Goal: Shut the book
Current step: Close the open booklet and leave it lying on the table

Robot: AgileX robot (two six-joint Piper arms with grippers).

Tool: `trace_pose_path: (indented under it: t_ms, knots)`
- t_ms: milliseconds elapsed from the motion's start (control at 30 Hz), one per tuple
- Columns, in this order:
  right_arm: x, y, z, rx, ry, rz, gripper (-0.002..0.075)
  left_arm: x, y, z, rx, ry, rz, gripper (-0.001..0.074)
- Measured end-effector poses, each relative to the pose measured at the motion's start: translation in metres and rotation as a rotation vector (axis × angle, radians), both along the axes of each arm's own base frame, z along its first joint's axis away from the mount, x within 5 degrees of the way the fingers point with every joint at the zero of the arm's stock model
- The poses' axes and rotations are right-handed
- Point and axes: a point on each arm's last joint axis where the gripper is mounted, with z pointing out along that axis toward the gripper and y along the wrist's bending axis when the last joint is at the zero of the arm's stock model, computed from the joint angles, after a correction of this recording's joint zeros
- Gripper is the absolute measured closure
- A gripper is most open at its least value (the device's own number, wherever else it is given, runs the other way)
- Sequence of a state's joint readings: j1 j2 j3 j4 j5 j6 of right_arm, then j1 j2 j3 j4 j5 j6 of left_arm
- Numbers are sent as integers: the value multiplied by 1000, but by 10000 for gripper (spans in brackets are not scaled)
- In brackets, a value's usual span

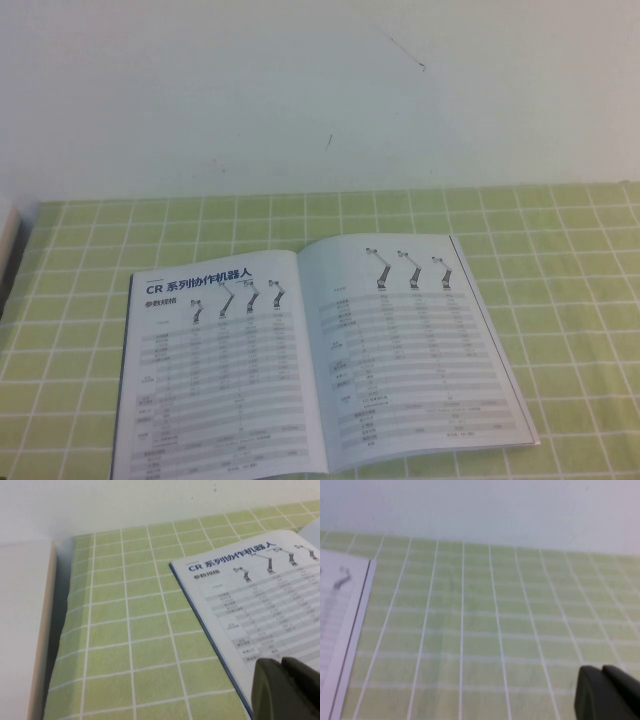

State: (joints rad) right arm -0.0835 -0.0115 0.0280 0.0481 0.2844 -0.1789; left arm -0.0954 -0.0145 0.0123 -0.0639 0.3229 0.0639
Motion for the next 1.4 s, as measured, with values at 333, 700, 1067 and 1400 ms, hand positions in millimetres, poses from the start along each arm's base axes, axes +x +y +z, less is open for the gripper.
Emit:
trace_pose_path:
  t_ms: [333,700,1067,1400]
  knots:
    - [-2,-3,56,4,-639,-37,729,3,2,34,-35,-408,21,738]
    - [-13,-4,77,12,-892,-41,729,-7,4,65,-72,-769,39,738]
    - [-6,-3,73,47,-694,-33,729,-12,9,74,-156,-859,79,738]
    - [4,-4,119,-34,-181,-37,729,-15,3,137,-159,-589,16,738]
